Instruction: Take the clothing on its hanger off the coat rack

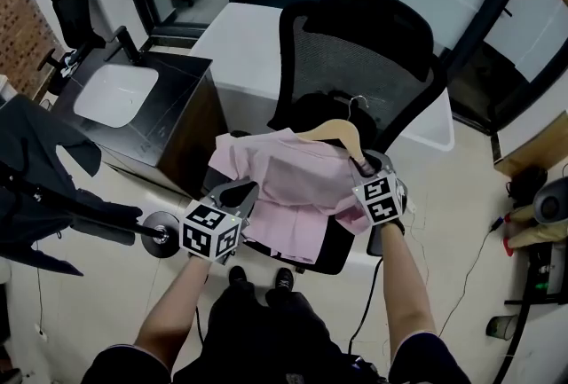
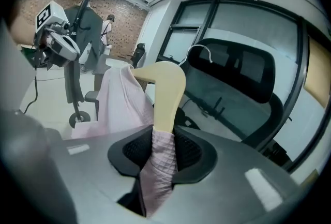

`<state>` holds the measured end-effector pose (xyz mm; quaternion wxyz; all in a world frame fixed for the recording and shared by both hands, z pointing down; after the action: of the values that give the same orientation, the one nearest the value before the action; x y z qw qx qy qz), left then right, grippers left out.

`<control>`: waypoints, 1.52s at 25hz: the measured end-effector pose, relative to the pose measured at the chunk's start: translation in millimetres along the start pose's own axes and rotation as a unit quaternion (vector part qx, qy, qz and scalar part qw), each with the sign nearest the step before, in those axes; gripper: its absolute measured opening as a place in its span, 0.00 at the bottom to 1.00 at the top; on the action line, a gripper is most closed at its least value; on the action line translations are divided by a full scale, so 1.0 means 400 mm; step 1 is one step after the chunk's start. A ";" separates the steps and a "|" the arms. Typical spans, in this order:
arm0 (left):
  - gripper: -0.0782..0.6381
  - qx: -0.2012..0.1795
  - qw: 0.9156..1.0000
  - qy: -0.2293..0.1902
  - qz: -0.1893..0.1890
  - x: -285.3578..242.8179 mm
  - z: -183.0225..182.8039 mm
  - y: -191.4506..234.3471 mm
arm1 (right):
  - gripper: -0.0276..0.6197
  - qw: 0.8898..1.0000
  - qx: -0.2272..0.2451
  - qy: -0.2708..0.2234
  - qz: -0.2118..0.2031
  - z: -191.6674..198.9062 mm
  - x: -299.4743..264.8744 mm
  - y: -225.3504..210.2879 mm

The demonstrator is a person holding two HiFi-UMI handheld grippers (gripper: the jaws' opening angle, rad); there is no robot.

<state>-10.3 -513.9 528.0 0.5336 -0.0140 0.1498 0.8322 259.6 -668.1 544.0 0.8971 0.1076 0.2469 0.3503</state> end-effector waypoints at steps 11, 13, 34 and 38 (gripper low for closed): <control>0.13 0.034 0.999 0.019 -0.014 0.011 0.087 -0.025 | 0.21 0.992 -0.068 0.085 -0.058 0.196 -0.145 0.125; 0.13 0.037 0.999 0.021 -0.018 0.014 0.096 -0.029 | 0.21 0.990 -0.082 0.097 -0.062 0.227 -0.157 0.136; 0.13 0.034 0.999 0.012 0.009 -0.043 0.086 -0.081 | 0.08 0.994 -0.107 -0.012 0.001 0.125 -0.041 0.068; 0.13 0.024 1.000 -0.006 0.018 -0.061 0.050 -0.092 | 0.05 0.984 -0.156 -0.086 0.005 0.020 0.004 0.038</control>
<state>35.8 -515.7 543.1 0.5193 0.0064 0.1671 0.8381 256.1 -656.0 555.7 0.9190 -0.0023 0.1106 0.3783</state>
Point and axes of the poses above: the fingertips, and each gripper's own axes: x backward along the fingers, y to its left, z out of its underside, the point moved 8 cm from there along x, backward along the fingers, and after that the axes turned 14 degrees about -y, right-handed, at the moved point
